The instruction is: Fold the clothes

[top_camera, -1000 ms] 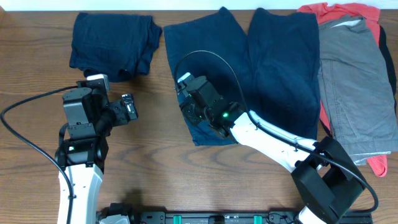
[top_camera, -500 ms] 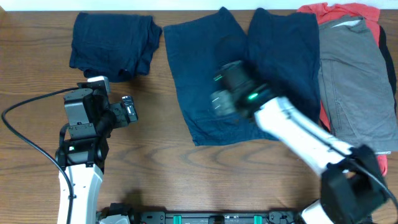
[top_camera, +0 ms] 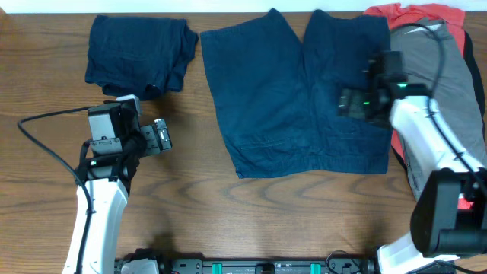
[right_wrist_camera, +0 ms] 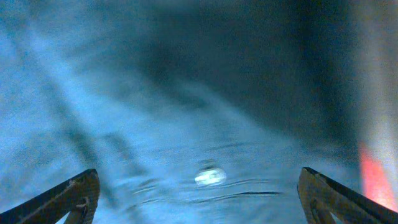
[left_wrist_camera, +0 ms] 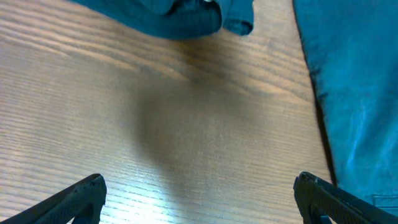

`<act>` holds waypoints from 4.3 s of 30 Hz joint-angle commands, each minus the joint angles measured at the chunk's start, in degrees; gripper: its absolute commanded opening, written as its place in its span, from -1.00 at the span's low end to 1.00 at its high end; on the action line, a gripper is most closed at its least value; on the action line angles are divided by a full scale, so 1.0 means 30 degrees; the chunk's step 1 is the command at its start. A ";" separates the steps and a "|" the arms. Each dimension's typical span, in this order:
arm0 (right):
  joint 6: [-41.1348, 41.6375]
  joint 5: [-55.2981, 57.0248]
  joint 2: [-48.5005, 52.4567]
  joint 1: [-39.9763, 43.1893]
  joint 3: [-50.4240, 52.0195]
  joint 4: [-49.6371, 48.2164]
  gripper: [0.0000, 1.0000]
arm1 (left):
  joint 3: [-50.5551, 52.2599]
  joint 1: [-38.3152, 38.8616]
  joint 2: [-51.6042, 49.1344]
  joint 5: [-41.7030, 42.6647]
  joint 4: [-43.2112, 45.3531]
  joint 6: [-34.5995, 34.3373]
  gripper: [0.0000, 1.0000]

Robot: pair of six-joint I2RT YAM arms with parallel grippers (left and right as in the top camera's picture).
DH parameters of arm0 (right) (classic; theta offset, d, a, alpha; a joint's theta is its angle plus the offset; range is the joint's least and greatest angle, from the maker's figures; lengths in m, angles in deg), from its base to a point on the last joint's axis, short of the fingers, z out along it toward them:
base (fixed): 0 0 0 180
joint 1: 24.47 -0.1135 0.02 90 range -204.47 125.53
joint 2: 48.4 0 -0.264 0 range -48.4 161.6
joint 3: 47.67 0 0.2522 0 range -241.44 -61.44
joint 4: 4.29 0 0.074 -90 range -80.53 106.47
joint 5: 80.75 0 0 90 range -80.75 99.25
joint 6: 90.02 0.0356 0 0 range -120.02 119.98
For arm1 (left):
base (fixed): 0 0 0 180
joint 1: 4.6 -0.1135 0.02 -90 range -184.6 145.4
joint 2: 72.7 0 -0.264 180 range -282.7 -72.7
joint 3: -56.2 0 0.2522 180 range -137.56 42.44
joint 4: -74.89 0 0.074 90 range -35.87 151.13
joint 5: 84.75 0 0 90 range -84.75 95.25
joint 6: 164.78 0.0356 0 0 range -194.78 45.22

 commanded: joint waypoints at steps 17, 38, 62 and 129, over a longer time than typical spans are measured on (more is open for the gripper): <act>-0.1785 -0.4153 0.0080 0.6747 0.3942 -0.3657 0.65 | -0.0372 -0.0073 -0.0357 -0.0058 0.0597 -0.0175 0.96; 0.0386 -0.1384 0.0146 1.1132 0.6652 -1.1242 0.60 | -0.0372 -0.0073 -0.0357 -0.0066 0.0612 -0.0168 0.96; -0.2157 -0.9020 -0.2237 0.9194 0.4554 -1.2116 0.64 | -0.0372 -0.0073 -0.0372 -0.0066 0.1188 -0.0153 0.96; -0.2769 -0.5450 -0.3912 -0.0568 0.4393 -0.4539 0.73 | -0.6754 0.6149 -1.4353 0.4481 0.6025 -0.0255 0.60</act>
